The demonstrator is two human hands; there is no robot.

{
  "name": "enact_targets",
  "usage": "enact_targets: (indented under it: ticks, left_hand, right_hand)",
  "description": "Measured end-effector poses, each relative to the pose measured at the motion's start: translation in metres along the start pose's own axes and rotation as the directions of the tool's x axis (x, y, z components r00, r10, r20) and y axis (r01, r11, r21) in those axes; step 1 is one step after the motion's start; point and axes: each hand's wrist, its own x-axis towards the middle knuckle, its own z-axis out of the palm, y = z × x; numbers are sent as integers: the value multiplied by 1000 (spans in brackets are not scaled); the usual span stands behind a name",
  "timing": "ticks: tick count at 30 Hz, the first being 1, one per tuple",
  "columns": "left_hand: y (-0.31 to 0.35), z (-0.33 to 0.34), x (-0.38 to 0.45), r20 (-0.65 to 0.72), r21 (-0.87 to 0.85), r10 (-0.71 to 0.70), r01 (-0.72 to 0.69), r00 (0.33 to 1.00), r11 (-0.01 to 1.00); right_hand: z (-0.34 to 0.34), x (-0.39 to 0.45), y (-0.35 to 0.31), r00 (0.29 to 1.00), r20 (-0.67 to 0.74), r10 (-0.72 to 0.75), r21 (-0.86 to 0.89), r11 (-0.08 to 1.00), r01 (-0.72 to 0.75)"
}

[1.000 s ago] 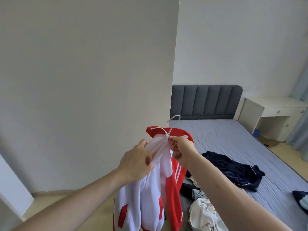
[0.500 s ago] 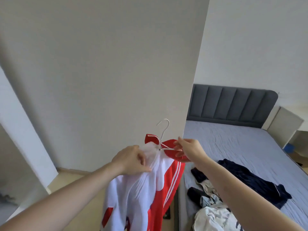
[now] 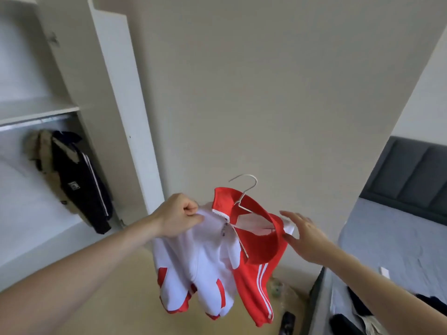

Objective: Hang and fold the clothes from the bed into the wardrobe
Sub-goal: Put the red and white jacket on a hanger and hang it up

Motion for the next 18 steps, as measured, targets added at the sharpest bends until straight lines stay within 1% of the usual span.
enact_targets:
  ticks: [3,5,9,13,16,18]
  left_hand:
    - [-15,-34,-21,-66,5,-56,57,996,998]
    - [-29,-57,-35,-140,16,-89,93,986,996]
    - [-74,-104,-57,-292,46,-170,191,941,980]
    - [-128,-153,-75,-315,189,-190,257,930,948]
    - [-174,-189,-88,-322,283,-257,352,911,892]
    - [-203,-211,-96,-319,318,-311,410,895,855]
  right_hand:
    - [12,24,-41,991,33,-132,81,988,129]
    - [19,40,-70,979,72,-192,152,972,180]
    - [34,59,-135,923,196,-333,299,916,267]
    - [62,79,-207,876,270,-399,475,847,239]
    - [87,99,-263,838,310,-449,541,808,233]
    - [103,112,-301,798,373,-473,574,794,202]
